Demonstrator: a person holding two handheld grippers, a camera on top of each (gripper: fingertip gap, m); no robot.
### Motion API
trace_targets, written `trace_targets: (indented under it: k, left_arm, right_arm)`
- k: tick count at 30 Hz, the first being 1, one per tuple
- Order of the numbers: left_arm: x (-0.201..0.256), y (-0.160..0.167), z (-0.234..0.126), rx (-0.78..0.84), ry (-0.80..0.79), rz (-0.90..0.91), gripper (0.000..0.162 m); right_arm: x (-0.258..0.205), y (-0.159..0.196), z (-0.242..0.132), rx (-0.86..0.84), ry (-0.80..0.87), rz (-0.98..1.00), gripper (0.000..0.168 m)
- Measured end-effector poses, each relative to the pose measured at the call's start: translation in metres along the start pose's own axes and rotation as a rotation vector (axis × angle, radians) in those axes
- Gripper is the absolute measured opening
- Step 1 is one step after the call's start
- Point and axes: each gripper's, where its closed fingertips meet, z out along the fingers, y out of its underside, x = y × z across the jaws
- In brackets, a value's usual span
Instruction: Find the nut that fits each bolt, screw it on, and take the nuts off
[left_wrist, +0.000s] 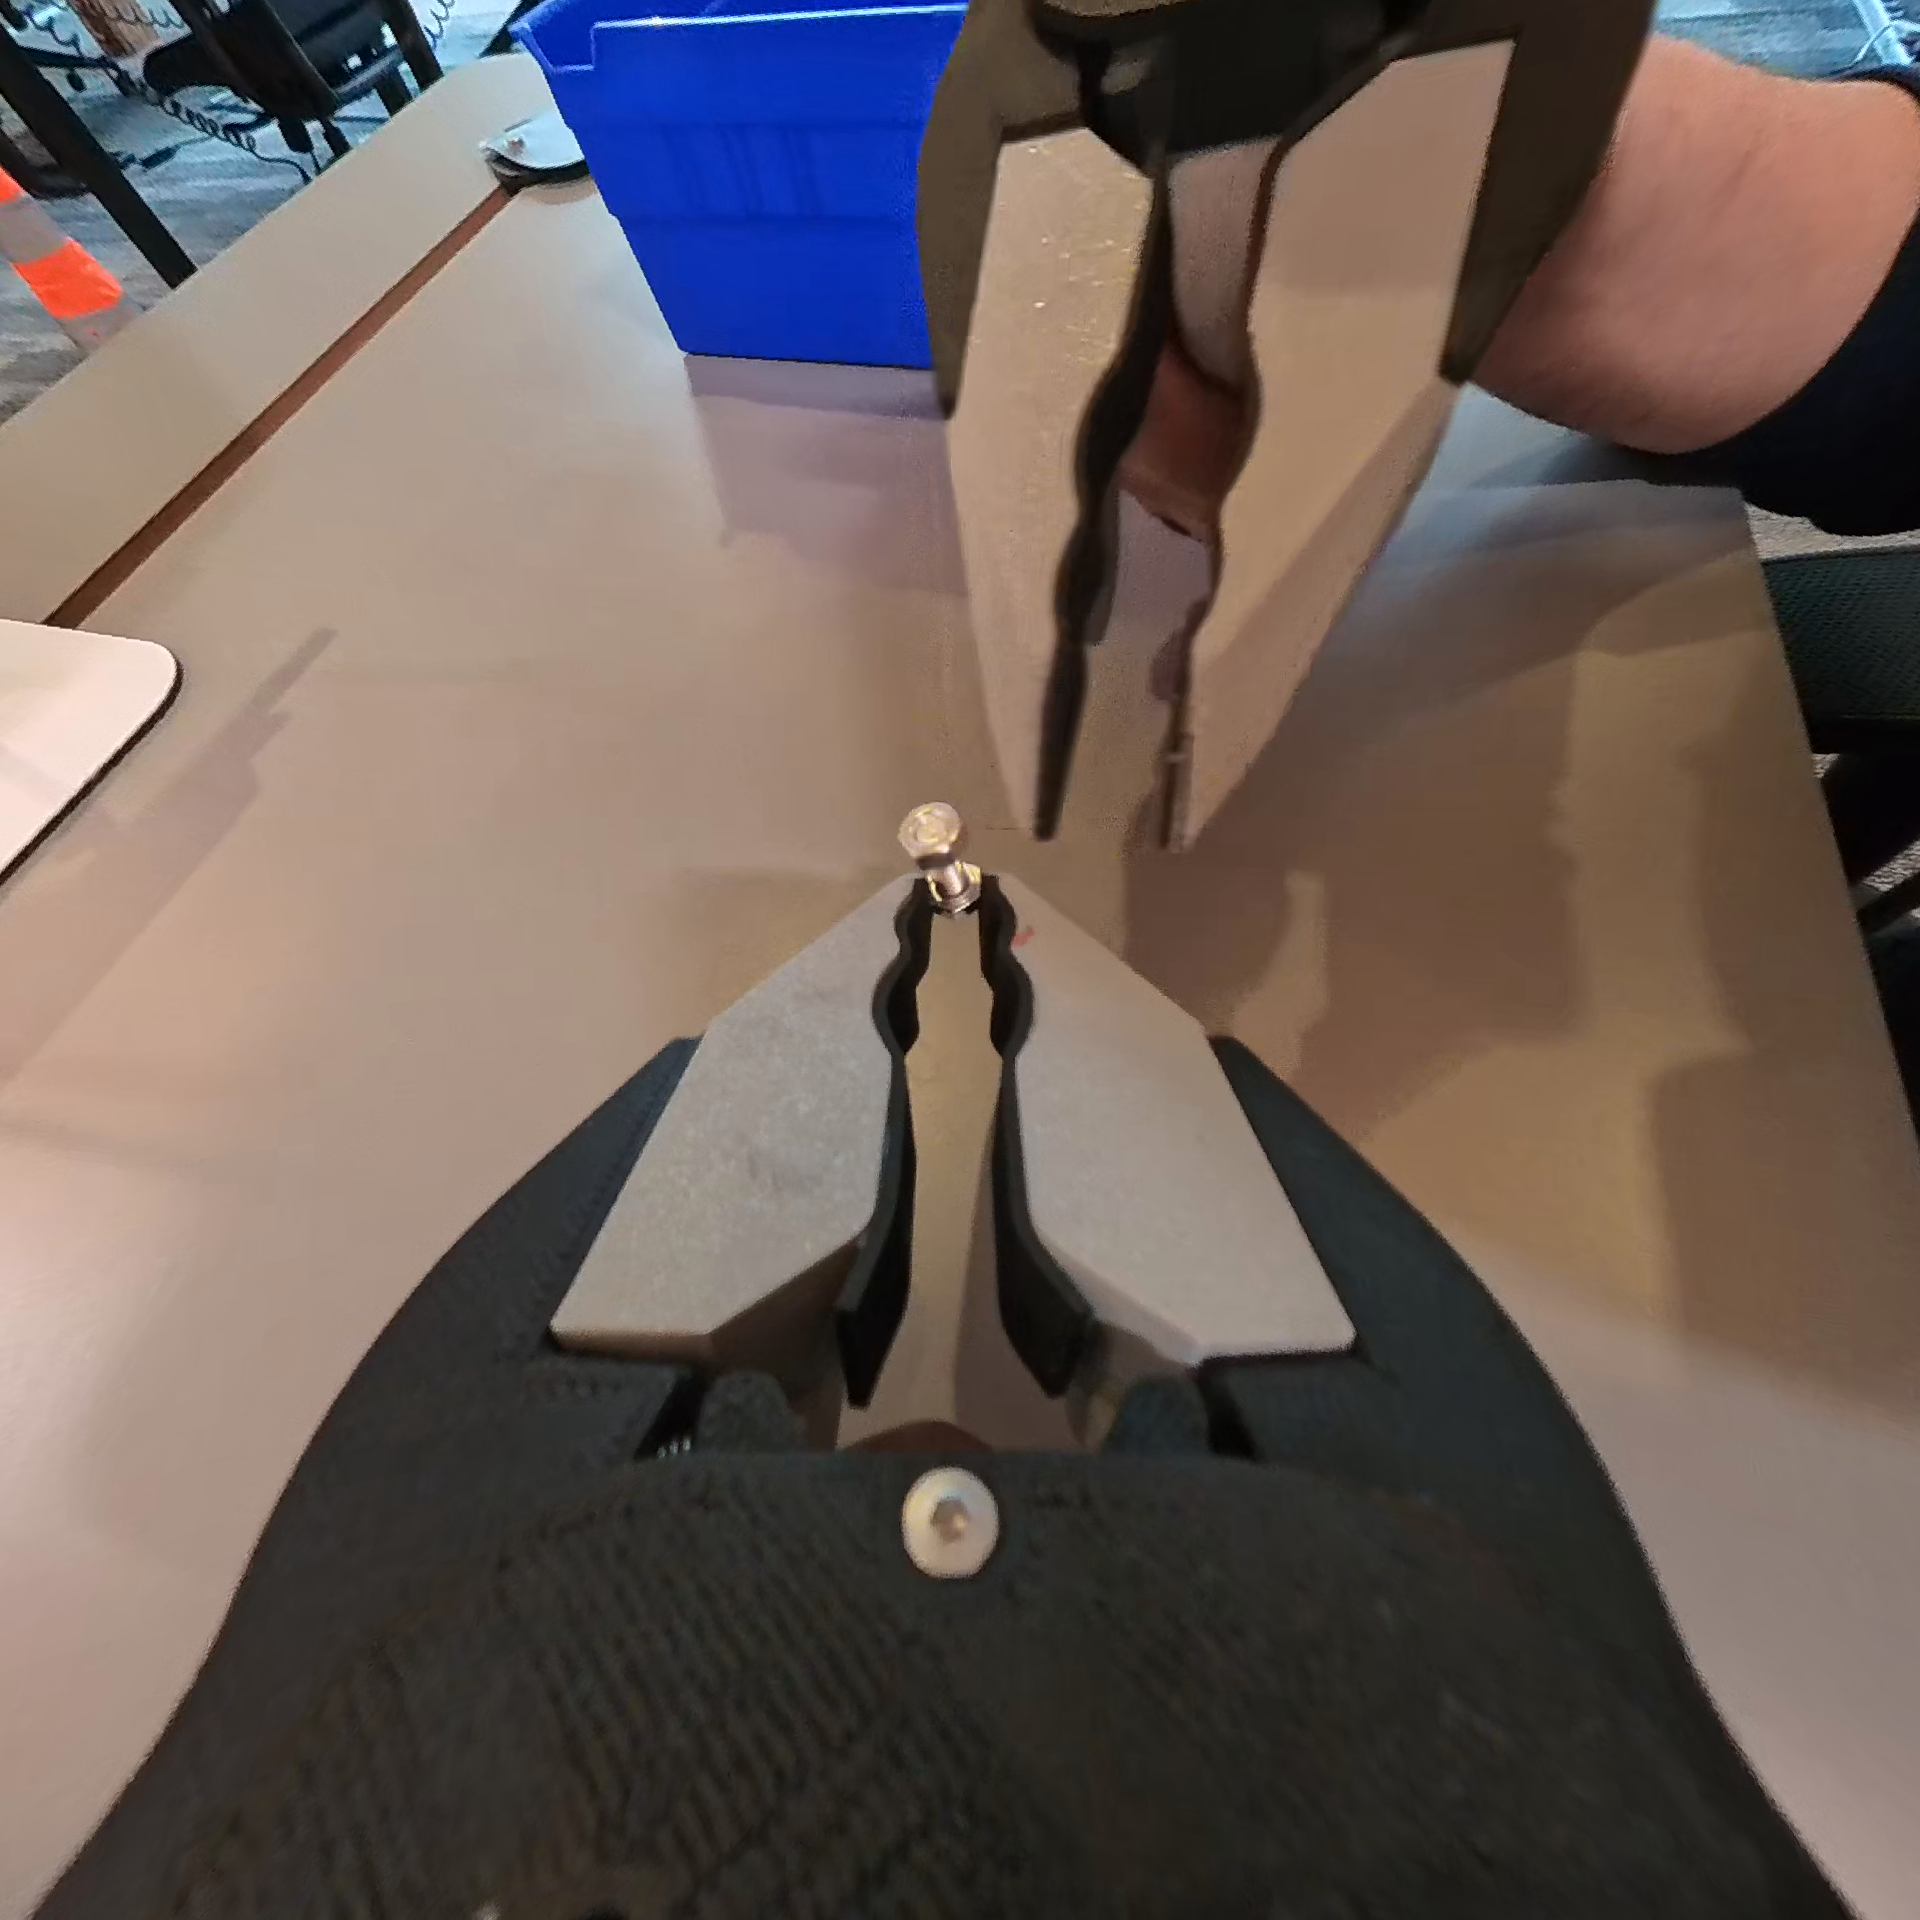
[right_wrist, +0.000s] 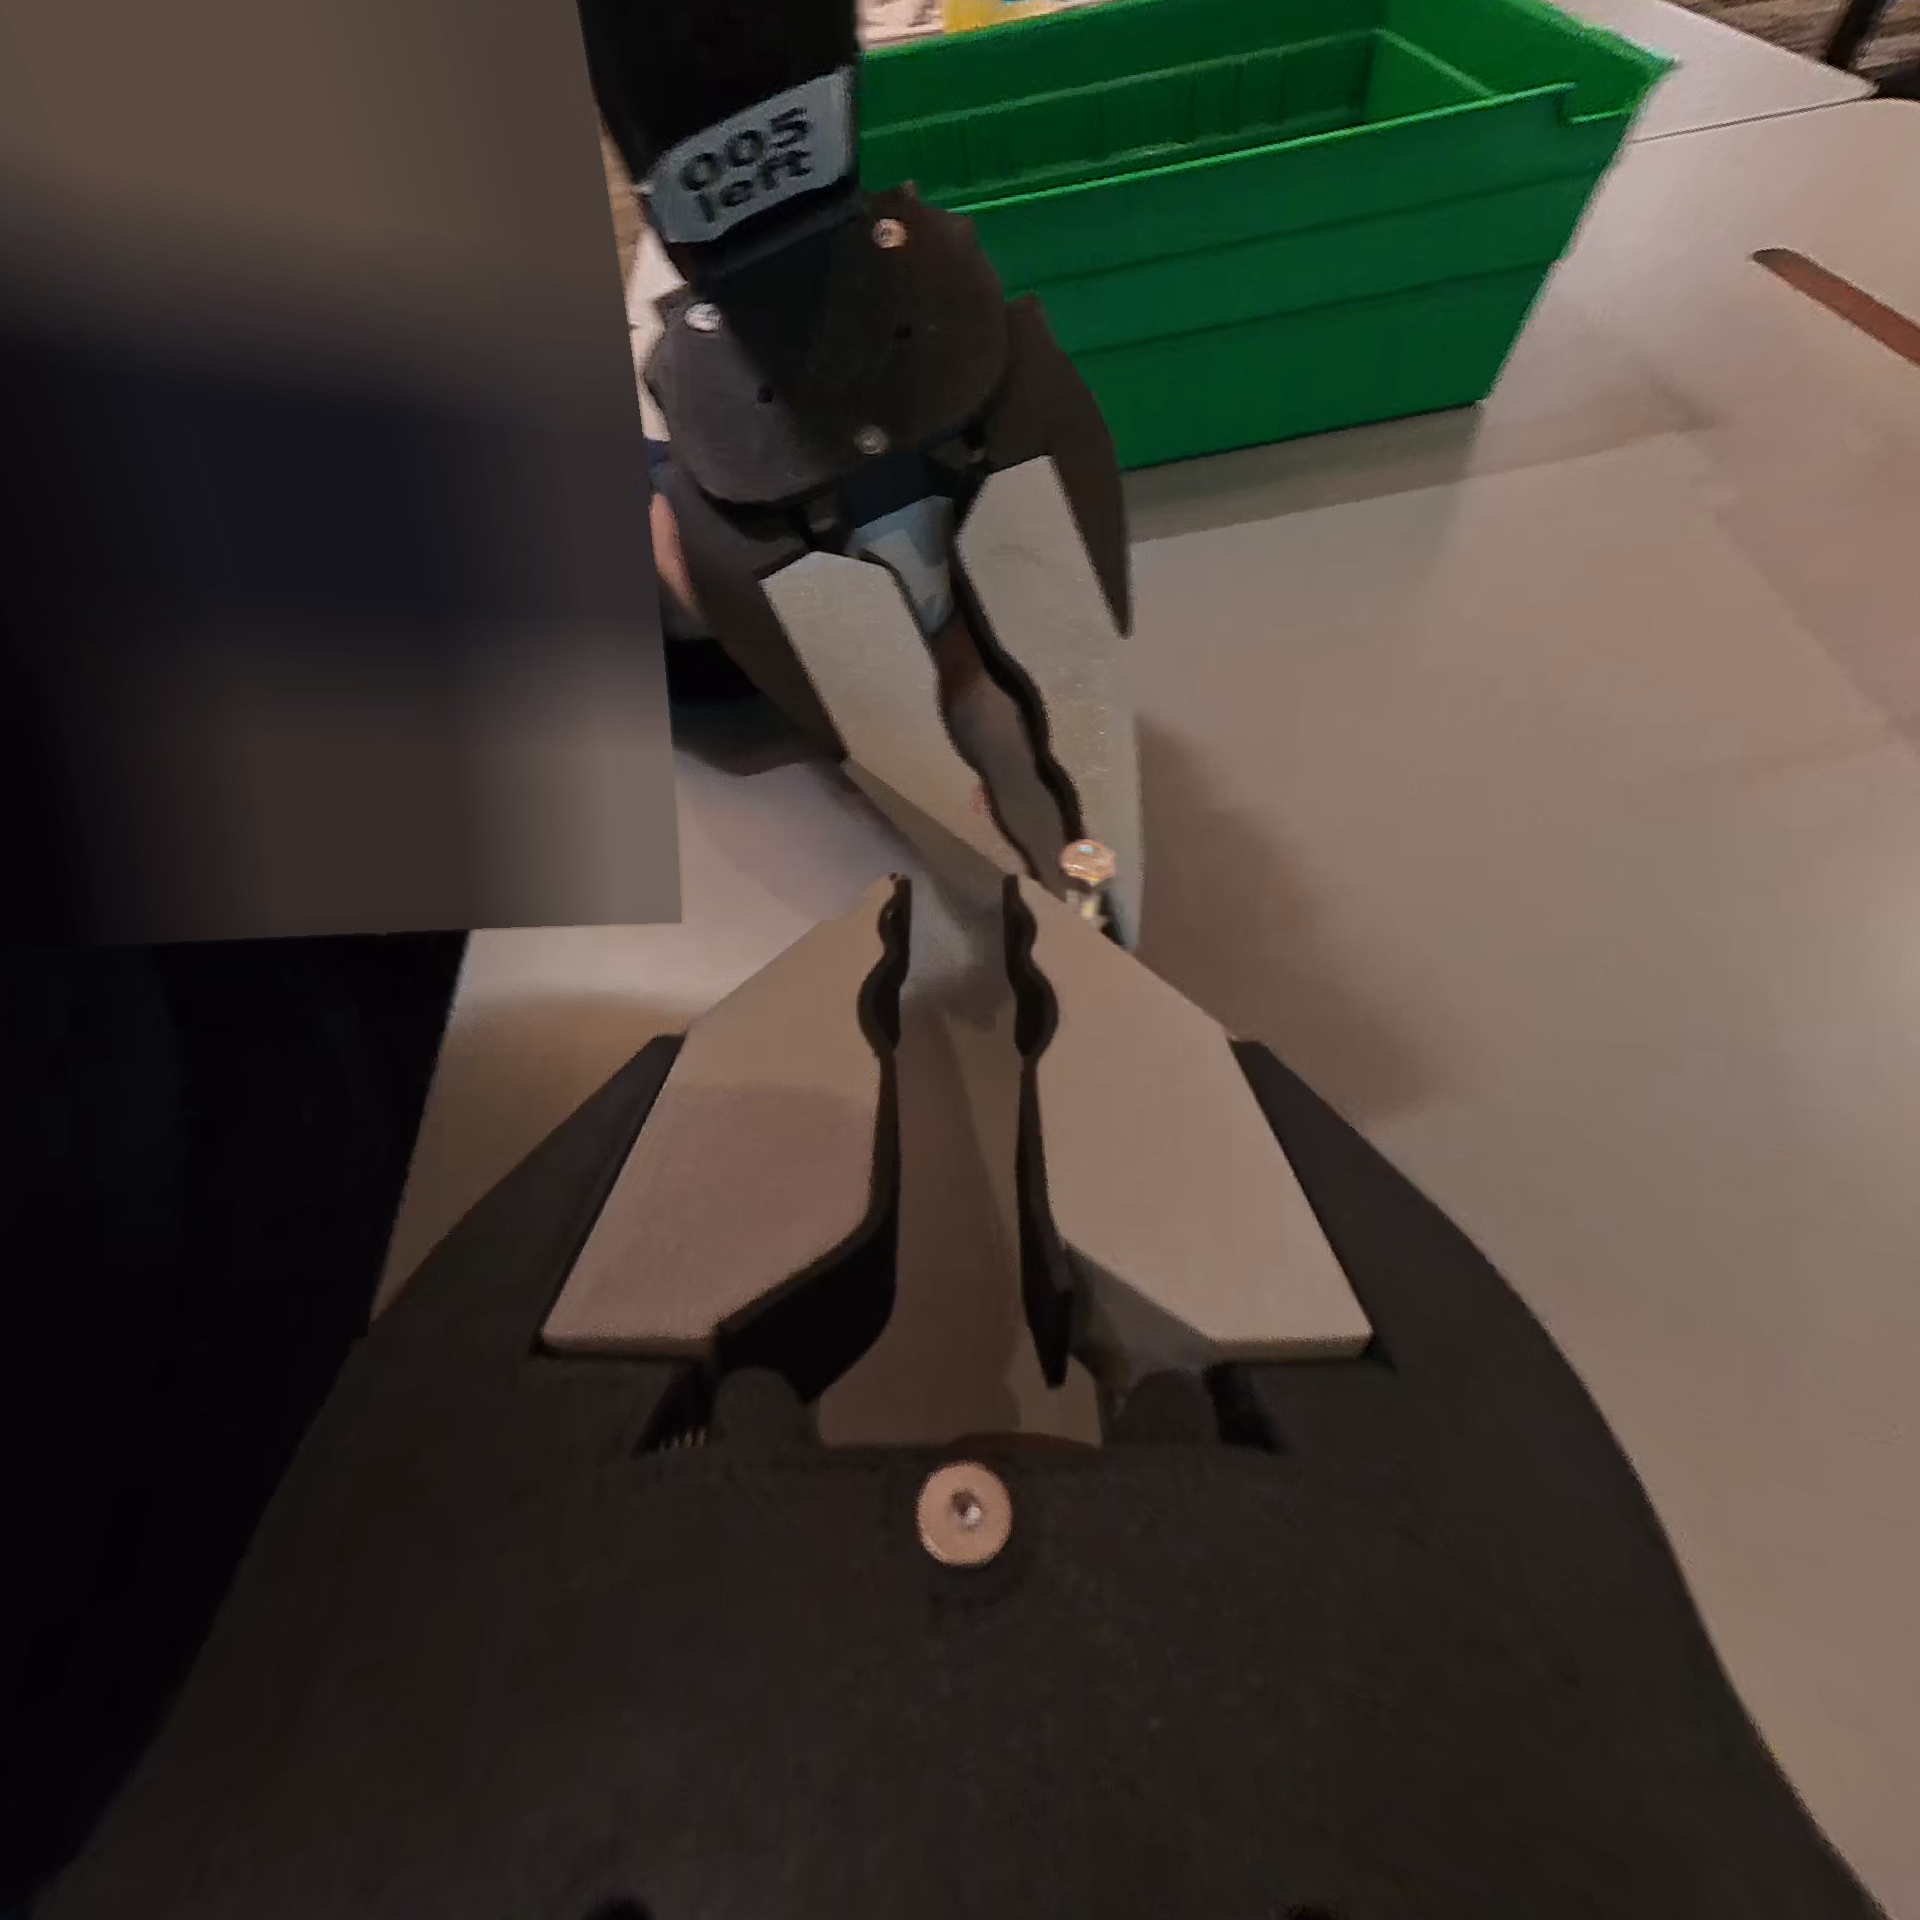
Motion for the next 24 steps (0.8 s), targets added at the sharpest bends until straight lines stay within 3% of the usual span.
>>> trace_targets:
  k: [8, 14, 18, 20, 24]
  left_arm:
    - [0.000, 0.001, 0.001, -0.003, 0.000, 0.001, 0.008]
    - [0.001, 0.001, 0.001, -0.007, 0.008, -0.002, 0.008]
    - [0.001, 0.001, 0.001, -0.009, 0.009, -0.004, 0.007]
    - [0.002, 0.001, 0.001, -0.008, 0.011, 0.000, 0.007]
    - [0.003, 0.002, 0.001, -0.017, 0.007, 0.010, 0.007]
  right_arm:
    - [0.020, 0.001, -0.005, 0.002, 0.099, 0.033, 0.018]
    - [-0.009, 0.000, 0.001, -0.003, -0.032, -0.030, 0.016]
    - [0.014, 0.002, -0.004, 0.000, 0.061, 0.025, 0.016]
    - [0.028, 0.005, -0.007, -0.003, 0.124, 0.054, 0.021]
    - [0.012, 0.004, 0.001, -0.017, 0.069, 0.015, 0.027]
